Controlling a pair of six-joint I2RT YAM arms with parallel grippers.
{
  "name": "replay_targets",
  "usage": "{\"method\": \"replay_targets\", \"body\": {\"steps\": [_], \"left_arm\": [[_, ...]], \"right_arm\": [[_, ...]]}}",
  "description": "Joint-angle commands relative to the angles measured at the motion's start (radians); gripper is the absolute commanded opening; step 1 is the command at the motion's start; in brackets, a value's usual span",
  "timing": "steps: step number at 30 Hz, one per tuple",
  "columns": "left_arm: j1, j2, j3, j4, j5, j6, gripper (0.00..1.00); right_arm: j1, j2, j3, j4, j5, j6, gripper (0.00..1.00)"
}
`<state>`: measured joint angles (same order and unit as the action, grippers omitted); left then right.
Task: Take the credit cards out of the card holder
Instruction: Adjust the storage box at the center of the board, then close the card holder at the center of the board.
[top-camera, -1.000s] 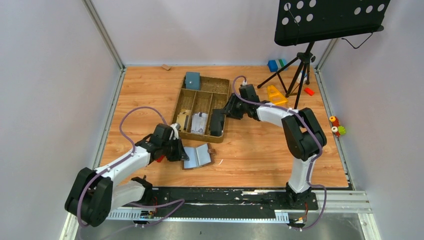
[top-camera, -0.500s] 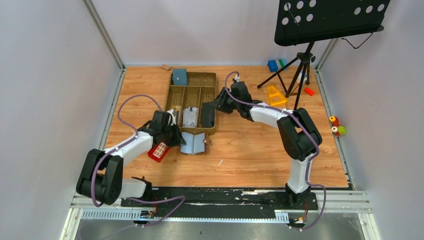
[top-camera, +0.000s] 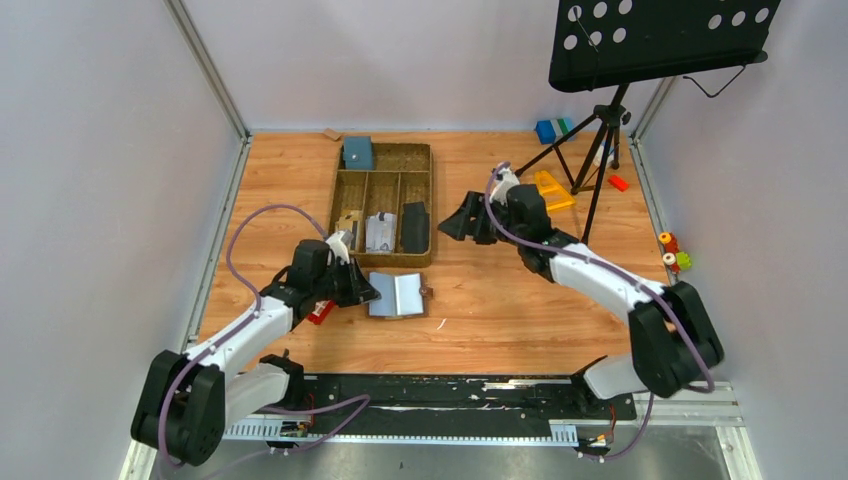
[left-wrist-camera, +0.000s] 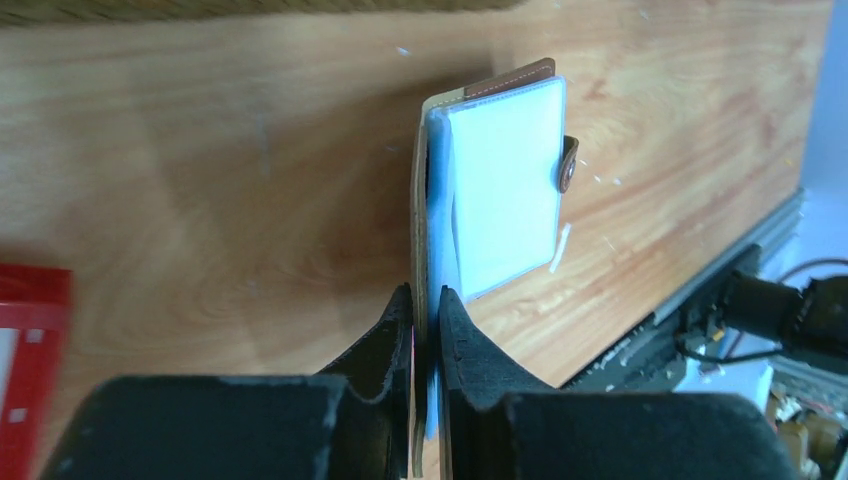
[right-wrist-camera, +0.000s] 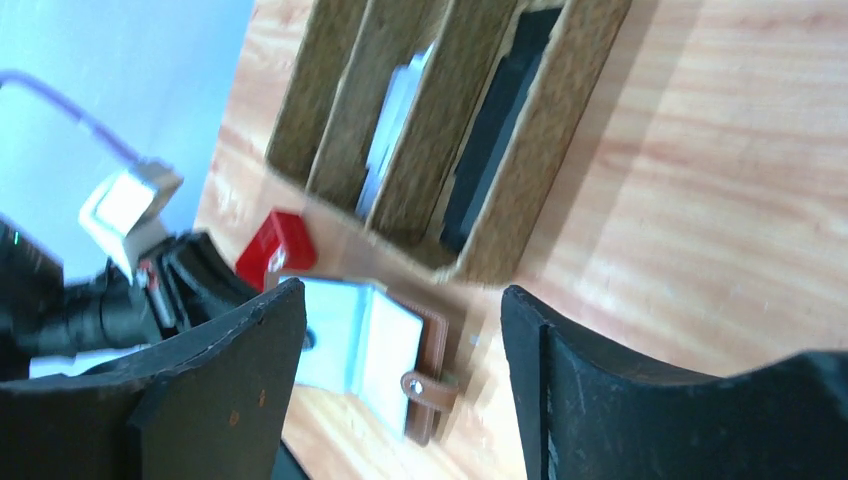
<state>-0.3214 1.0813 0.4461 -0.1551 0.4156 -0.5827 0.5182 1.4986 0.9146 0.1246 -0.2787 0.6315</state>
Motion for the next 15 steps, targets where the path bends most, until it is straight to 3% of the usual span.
{"method": "replay_targets", "body": {"steps": [1, 2, 5, 11, 15], "left_arm": [[-0.055, -0.111, -0.042, 0.136, 0.1, -0.108, 0.0], [-0.059, -0.129, -0.043, 0.143, 0.108, -0.126, 0.0], [-0.064, -0.171, -0.052, 0.197, 0.143, -0.2, 0.0], [-0.064, -0.201, -0.043, 0.283, 0.214, -0.301, 0.0], [-0.065, -0.235, -0.039, 0.303, 0.219, -0.347, 0.0]], "right_arm": [[0.007, -0.141, -0.169, 0.018, -0.197, -0.086, 0.73], [0.009, -0.165, -0.208, 0.037, -0.231, -0.086, 0.76], [0.016, -0.234, -0.325, 0.102, -0.335, -0.07, 0.99], [0.032, -0.364, -0.506, 0.312, -0.447, 0.006, 1.0], [0.059, -0.409, -0.531, 0.348, -0.442, 0.029, 0.97]]}}
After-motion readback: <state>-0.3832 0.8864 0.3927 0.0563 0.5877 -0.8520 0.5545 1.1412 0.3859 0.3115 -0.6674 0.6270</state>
